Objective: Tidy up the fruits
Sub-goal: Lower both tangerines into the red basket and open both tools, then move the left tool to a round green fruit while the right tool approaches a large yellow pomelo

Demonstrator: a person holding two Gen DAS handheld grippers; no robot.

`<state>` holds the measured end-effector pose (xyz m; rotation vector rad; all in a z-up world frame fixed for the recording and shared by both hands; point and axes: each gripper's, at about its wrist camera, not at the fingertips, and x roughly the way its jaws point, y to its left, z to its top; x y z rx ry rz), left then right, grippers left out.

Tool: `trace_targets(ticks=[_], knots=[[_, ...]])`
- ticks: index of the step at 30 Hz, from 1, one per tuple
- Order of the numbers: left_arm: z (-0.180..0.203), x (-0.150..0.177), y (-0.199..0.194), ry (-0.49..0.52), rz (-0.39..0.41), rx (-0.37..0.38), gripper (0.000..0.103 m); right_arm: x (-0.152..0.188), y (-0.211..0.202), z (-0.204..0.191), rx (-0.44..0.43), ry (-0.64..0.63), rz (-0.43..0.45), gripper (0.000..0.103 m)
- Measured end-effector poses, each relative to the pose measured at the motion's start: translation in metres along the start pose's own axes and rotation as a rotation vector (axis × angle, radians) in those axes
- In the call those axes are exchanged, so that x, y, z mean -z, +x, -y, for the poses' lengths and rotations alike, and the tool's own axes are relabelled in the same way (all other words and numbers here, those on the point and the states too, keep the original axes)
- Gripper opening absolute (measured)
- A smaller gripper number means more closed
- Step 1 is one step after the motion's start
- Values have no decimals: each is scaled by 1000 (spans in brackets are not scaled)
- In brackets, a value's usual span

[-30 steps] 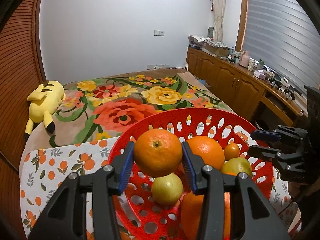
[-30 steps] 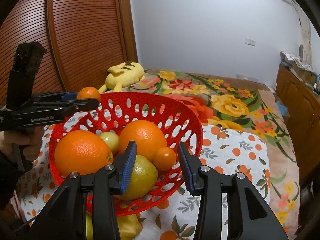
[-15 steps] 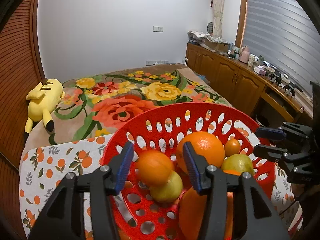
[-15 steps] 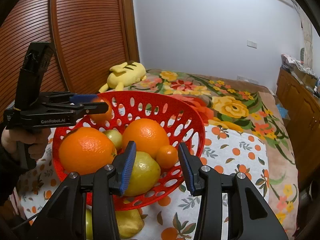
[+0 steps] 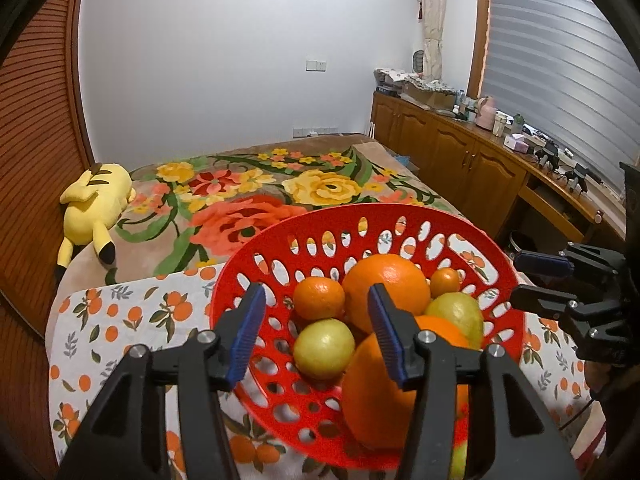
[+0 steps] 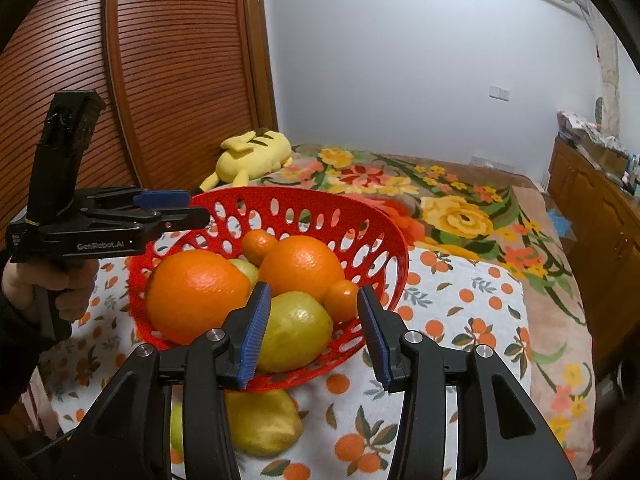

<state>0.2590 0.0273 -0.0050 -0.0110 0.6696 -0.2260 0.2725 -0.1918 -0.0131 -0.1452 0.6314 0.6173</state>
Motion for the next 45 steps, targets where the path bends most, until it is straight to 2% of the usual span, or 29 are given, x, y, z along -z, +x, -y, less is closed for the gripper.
trace_targets(ticks=[11,23,34,36,45], knots=[[20,17,-47,14,42,6,56,21,-32,-21,9,9,15,47],[33,41,-73,12,43,12,58,53,-49,-30,10,49,13,49],[47,73,-72,-8,8,49,60,82,-46,-30,21,84,-12,57],[51,81,-69,-17,-6,63,60,87,-43,-30,20,91,-19,60],[68,104,-46,-31,-57,111,60,104,-38,-27,19,123,-43,62]])
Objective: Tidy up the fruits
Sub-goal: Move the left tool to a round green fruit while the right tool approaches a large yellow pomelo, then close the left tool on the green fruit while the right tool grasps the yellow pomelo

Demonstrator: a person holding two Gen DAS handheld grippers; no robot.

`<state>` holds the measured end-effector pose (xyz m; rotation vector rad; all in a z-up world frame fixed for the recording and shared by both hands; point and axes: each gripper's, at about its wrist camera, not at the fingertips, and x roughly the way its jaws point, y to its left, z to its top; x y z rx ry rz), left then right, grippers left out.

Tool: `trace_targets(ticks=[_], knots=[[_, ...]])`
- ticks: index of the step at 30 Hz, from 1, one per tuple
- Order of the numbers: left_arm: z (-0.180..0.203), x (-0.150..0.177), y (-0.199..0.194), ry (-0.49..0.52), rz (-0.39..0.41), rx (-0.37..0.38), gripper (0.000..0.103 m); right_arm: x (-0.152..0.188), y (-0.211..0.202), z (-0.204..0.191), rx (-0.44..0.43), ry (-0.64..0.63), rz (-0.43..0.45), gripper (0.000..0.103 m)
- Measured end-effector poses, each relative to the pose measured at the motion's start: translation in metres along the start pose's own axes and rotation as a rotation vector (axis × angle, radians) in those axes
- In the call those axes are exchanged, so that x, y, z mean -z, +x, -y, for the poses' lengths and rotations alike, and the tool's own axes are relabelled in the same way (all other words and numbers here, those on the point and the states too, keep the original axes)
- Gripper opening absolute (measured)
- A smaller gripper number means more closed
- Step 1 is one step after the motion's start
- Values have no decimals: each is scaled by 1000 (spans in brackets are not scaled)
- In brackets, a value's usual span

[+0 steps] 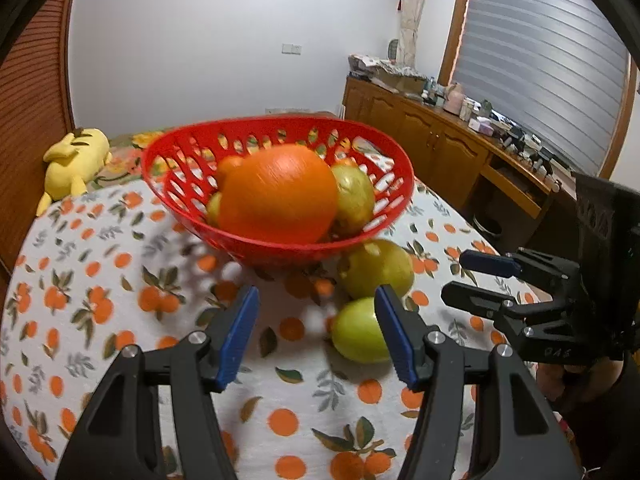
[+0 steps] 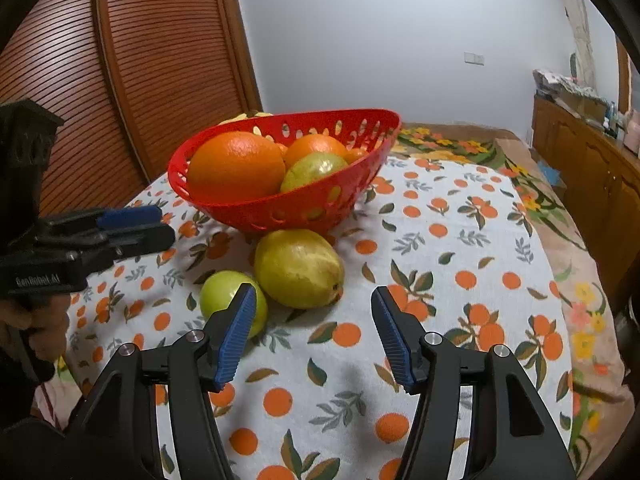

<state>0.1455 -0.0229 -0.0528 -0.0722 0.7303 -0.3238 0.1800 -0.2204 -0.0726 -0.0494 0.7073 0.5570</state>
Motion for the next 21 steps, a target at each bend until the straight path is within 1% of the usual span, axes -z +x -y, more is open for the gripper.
trace_targets(ticks=[6,21], knots=[[13,6,16,3,-26,40,60,4,-3,4,8,12,1,66],[34,18,52,20,-130,67,63,8,-7,19,26,51,7,67]])
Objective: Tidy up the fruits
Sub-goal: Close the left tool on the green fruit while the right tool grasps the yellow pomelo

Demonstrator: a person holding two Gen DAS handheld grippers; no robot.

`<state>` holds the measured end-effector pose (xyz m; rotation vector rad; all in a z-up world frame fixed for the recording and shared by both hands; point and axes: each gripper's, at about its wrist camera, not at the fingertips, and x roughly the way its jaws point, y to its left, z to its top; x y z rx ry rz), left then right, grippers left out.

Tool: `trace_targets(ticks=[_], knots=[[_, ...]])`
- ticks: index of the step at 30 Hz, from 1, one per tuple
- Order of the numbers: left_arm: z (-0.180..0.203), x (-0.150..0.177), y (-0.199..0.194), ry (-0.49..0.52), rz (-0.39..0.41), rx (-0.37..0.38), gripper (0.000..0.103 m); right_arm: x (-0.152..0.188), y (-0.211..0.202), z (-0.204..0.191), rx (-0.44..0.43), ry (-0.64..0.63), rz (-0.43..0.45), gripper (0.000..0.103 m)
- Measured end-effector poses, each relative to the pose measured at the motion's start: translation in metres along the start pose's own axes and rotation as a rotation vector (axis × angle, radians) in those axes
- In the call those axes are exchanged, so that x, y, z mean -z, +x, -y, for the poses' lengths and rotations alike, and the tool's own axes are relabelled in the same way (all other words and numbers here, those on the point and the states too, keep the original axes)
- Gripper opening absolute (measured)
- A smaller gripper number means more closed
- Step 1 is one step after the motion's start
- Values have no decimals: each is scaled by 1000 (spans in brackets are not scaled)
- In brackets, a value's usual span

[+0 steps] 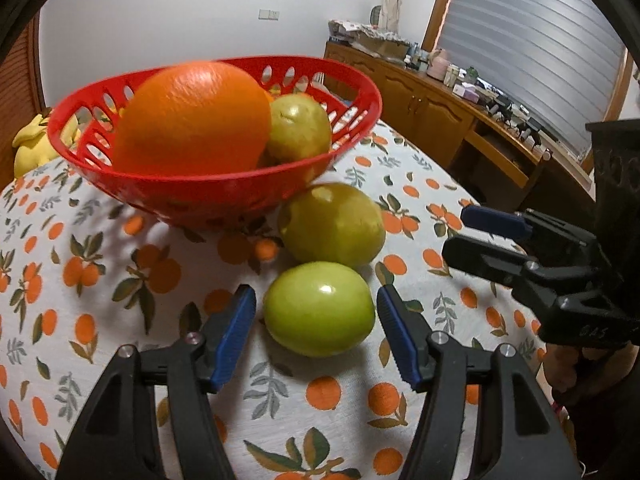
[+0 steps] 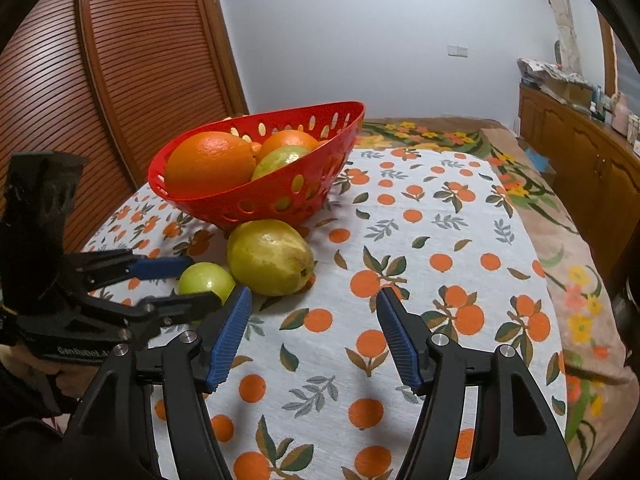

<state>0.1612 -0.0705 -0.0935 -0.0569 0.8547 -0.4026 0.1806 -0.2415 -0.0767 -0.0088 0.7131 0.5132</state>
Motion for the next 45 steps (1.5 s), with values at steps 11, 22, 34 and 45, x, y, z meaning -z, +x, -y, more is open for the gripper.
trace_targets(ticks=[11,22,34,45], knots=[[-4,8,0,-7,6,13,58,-2,9,-1,-6,-4,-13,69],[-32,11,-33,-37,58,-27,58,-20,41,-14,-26,-50,-42,77],[-60,14,-60,-75,106,-62,58,-35,72,-31,-34,-113,-88,78],[-63,11,-70,-87,124,-73,58,-37,85,-33,-46,-115,-127,79]])
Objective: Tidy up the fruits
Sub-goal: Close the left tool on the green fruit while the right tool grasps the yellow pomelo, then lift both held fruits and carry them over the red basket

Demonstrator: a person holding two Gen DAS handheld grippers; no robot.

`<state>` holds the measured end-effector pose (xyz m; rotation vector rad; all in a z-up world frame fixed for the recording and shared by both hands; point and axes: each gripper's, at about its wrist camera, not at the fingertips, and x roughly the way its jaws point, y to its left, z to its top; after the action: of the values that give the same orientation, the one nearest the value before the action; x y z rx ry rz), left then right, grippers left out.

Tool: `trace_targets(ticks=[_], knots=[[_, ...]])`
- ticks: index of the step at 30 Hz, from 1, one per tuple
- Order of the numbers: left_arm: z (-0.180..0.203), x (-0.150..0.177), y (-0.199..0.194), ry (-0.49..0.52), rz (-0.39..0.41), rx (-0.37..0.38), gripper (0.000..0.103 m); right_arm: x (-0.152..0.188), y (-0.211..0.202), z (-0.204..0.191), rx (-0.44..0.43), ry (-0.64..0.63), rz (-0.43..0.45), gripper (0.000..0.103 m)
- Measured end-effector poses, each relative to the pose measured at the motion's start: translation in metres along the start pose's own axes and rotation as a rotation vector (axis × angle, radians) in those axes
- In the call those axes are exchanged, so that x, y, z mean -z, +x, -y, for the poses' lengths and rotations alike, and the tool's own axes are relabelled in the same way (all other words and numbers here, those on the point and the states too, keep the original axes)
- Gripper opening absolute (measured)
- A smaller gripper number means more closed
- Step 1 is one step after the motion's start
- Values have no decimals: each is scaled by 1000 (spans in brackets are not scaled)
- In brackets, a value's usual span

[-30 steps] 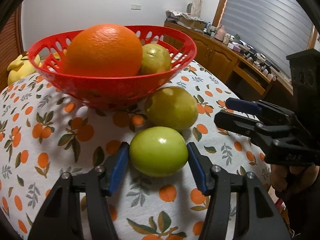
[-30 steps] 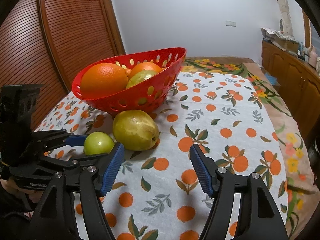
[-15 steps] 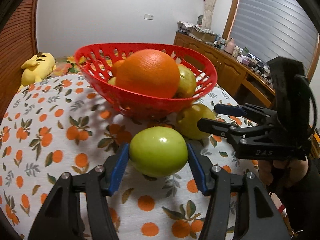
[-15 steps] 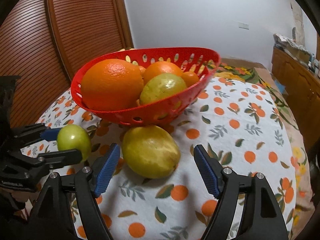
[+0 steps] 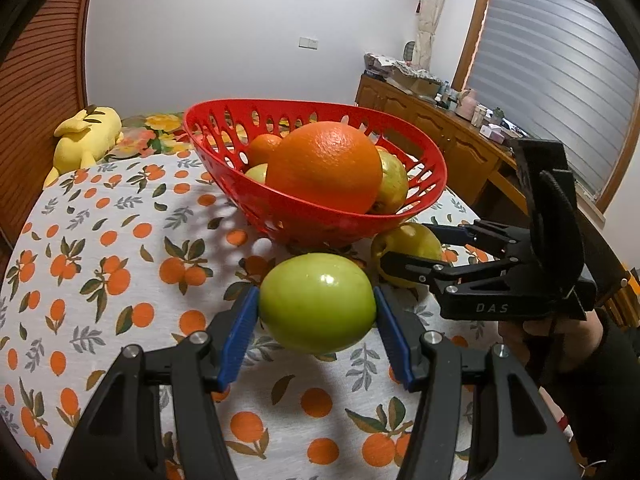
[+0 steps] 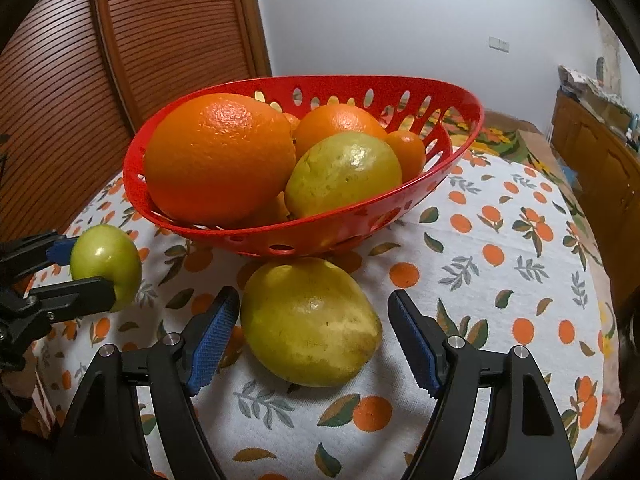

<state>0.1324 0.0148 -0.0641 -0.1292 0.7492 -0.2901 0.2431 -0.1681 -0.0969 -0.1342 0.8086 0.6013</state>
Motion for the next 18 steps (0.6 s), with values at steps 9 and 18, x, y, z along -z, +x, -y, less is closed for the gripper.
trace_targets(ticks=[9,18], knots=[[0,-2,-4,-2,8,-1,58,-2,6,-3,-2,-4,-25,78],[-1,-4,-9,-7,23,-7,58,4,2,-10,14,-41,-24,71]])
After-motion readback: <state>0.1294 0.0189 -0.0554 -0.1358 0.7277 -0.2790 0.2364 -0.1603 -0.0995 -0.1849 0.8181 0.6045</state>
